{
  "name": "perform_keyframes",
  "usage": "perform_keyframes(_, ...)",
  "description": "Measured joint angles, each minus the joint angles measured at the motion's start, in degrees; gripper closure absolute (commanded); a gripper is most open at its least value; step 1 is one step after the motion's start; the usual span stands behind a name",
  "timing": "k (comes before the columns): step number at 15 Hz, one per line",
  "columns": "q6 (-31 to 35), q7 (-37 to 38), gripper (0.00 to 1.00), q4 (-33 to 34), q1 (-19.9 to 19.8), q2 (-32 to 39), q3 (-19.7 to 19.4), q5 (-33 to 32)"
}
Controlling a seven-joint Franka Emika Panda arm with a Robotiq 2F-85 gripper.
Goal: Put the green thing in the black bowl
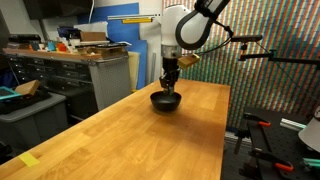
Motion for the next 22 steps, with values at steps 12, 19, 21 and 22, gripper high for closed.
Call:
perform_keyframes(12,4.79,-1.46,0.83,3.62,-4.15,6.68,-0.37,3.99)
perform_keyframes(19,8.41,-1.92,0.27,7.02,-4.22,13.24,0.22,6.88)
perform_keyframes(21,8.55,-1.92,0.12,7.74,-4.22,14.19,0.35,7.16)
perform_keyframes(22,8.55,-1.92,0.02,8.0,-4.22,14.39,0.35,7.17)
